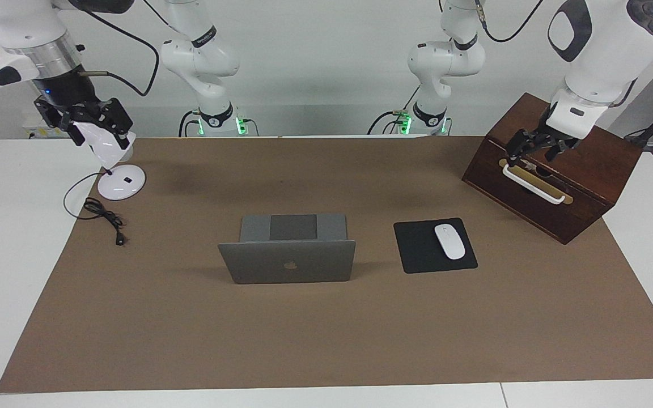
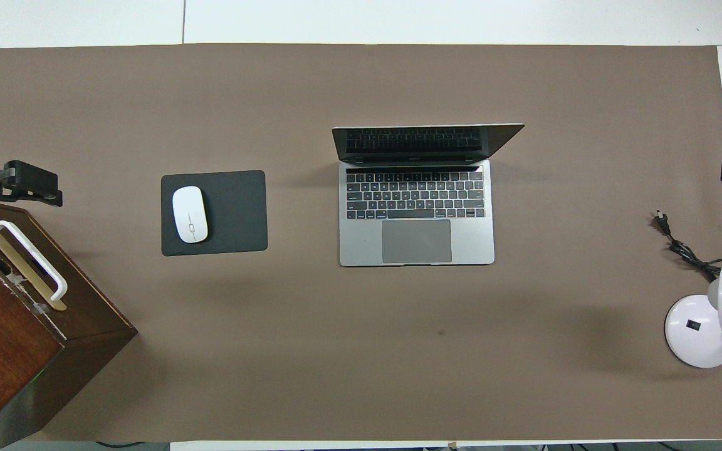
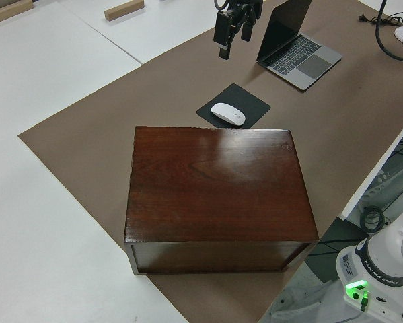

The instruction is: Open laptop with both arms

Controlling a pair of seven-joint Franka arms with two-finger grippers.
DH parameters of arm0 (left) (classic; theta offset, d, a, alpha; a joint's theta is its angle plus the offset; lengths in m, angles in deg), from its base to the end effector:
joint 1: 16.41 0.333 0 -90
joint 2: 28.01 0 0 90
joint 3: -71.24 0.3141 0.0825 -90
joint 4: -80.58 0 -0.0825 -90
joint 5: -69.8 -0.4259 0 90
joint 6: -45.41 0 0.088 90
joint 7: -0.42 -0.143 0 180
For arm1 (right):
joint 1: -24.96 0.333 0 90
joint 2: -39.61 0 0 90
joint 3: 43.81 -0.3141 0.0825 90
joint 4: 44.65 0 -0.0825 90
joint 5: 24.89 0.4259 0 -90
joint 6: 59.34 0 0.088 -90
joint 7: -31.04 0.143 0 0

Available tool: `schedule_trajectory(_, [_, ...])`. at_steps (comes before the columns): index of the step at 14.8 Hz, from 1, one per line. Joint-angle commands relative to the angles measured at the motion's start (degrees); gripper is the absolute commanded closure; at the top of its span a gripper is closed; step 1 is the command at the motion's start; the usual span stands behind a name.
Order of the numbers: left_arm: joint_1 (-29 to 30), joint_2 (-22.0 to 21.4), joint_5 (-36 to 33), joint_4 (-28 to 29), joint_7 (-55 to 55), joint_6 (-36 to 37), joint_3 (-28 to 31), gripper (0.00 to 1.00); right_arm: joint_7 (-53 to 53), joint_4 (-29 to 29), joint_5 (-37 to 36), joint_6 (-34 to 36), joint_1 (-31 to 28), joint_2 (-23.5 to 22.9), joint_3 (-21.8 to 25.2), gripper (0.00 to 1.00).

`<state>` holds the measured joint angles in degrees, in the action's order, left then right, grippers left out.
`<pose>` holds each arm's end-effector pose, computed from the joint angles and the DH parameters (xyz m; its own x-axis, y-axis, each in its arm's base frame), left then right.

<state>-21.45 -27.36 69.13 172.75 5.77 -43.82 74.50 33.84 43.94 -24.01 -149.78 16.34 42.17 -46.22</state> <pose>0.5941 -0.0169 0.5594 0.9962 0.0625 -0.0612 0.0615 -0.9979 -0.0181 0.5832 -0.0607 0.6264 0.9848 -0.1563 0.0761 -0.1554 -0.9877 -0.0172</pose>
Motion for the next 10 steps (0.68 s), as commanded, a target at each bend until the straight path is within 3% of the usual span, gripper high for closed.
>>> schedule_trajectory(1, [-0.2,0.5,-1.0,-1.5,-0.4,1.7,-0.3,0.00,1.1,0.2,-1.0,0.5,-1.3,0.3,-1.2,0.00])
schedule_trajectory(10, [-0.2,0.2,-0.9,-0.5,-0.5,0.0,-0.3,0.00,1.1,0.3,-1.1,0.4,-1.4,0.3,-1.2,0.00])
